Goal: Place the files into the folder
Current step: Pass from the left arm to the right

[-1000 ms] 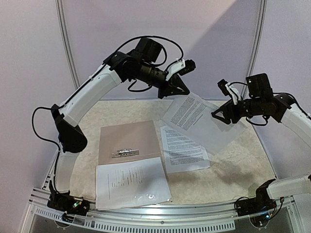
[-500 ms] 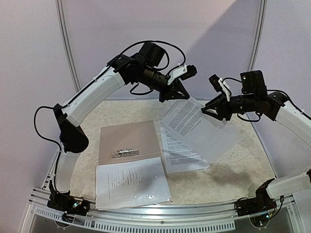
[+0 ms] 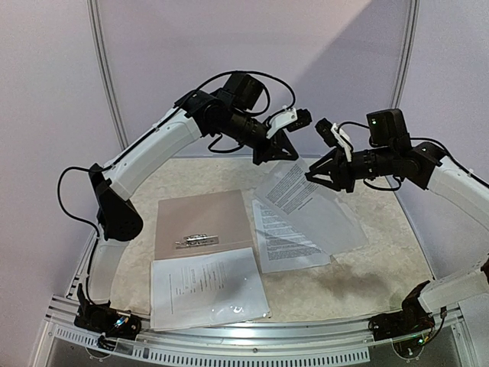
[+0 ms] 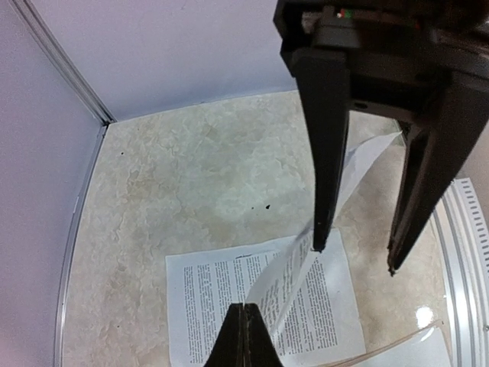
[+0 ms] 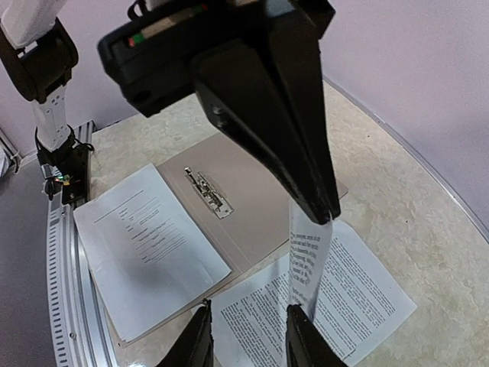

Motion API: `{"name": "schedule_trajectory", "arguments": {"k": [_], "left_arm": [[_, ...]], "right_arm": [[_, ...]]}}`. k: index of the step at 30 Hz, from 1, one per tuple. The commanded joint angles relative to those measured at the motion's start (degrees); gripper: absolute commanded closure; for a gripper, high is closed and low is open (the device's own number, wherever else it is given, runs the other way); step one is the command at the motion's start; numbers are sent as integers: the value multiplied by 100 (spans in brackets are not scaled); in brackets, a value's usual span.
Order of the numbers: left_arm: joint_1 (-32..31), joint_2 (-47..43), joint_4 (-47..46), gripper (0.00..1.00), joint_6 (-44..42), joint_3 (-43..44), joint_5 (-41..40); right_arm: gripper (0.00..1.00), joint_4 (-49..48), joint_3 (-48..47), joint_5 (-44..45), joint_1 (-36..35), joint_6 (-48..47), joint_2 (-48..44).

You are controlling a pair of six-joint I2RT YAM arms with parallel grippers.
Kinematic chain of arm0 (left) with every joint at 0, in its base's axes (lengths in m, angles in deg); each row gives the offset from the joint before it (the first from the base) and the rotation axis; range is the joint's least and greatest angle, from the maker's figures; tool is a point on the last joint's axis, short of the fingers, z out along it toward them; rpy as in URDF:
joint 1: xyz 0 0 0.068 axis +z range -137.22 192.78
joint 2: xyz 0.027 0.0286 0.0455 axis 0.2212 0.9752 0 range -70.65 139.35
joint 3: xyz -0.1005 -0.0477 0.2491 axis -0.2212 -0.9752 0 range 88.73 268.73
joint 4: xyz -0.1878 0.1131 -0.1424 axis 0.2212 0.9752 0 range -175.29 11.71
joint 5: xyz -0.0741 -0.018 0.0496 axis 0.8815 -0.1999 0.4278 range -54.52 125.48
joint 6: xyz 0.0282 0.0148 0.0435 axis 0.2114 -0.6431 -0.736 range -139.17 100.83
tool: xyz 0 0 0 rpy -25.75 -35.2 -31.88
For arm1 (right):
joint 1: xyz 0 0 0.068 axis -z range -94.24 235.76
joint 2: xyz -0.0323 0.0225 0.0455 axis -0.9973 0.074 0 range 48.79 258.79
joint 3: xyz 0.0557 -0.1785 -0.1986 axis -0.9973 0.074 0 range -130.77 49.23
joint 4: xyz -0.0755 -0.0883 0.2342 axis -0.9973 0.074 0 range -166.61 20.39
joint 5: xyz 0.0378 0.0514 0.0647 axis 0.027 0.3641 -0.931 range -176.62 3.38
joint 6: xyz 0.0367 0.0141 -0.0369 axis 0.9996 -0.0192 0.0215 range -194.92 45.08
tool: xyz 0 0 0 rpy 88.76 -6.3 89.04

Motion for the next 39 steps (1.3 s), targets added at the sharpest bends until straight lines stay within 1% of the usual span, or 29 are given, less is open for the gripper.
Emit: {"name": "schedule_trajectory", "arguments": {"k": [1,7,8,10,12,15,19,22,24,25,27,32,35,37,39], "left_arm": [[-38,72,33,100,-15,-49,1],[-38,45,95,100,-57,-58,46],[-38,47,119,100,-70,-64,64],[-41,41,164,100,-105,-76,114],[-38,34,224,100,-143,-106,176],[-41,1,272,100,-227,-172,266],[-46,0,333,100,-281,-183,286],[-56,-17,372,100,-321,-191,299],[-65,-30,375,100,-323,-189,306],[-72,-31,375,100,-327,-192,317],[-90,-40,394,100,-349,-184,313],[-117,-35,385,100,-349,-183,270],[-119,-44,386,100,-348,-181,233],[-117,-44,388,100,-354,-183,212],[-117,-49,384,100,-343,-183,223]], "right_arm": [[69,-52,110,169,-90,4,-107],[69,36,-15,460,-92,-18,153],[69,85,-59,504,-93,-38,193],[64,68,-103,518,-90,-69,225],[63,-34,-106,571,-87,-60,128],[66,-124,-121,742,-85,-37,-52],[67,-48,-183,1015,-85,-84,-183],[63,23,-235,1613,-89,-71,-116],[60,92,-296,1702,-86,-155,14],[57,122,-339,1698,-89,-191,72],[55,175,-446,1633,-91,-272,229],[52,425,-655,828,-85,-596,605],[52,595,-712,517,-90,-766,706],[53,626,-705,383,-90,-812,731],[62,563,-698,367,-92,-830,761]]}}
